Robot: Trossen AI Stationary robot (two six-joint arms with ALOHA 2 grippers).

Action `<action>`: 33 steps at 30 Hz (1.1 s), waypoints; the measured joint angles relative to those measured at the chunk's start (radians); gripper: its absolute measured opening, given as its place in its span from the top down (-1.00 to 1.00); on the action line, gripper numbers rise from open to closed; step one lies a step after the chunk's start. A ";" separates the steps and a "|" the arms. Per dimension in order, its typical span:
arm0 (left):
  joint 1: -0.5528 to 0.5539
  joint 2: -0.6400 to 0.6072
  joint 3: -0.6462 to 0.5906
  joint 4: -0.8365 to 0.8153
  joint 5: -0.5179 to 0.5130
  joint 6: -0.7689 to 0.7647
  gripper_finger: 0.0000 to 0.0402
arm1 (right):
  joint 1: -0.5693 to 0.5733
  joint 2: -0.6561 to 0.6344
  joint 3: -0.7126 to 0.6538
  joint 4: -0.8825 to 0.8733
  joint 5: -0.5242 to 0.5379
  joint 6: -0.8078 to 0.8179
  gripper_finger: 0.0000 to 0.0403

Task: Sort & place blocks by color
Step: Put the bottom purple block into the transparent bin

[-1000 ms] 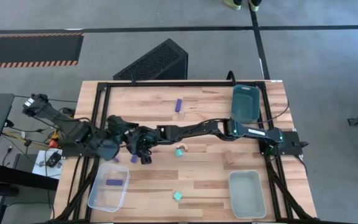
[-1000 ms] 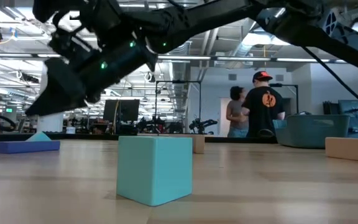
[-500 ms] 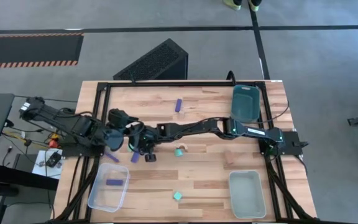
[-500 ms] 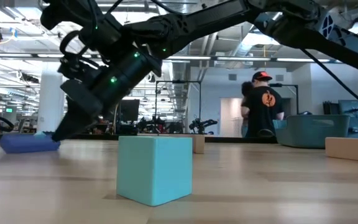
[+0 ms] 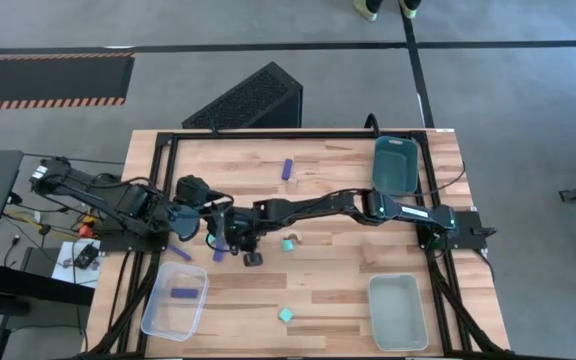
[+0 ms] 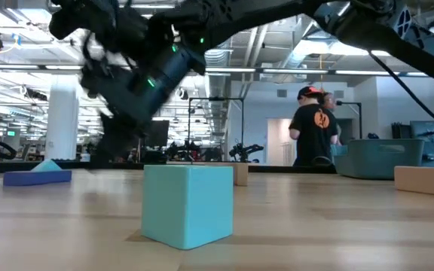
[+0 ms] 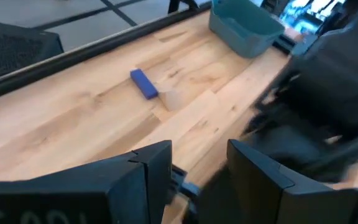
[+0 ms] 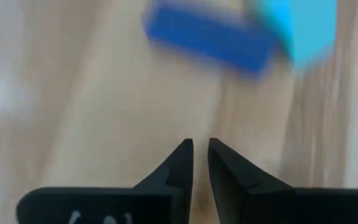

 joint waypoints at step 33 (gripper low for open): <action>0.028 -0.001 0.000 -0.019 0.017 0.130 0.29 | -0.007 -0.070 0.002 -0.129 -0.058 -0.130 0.74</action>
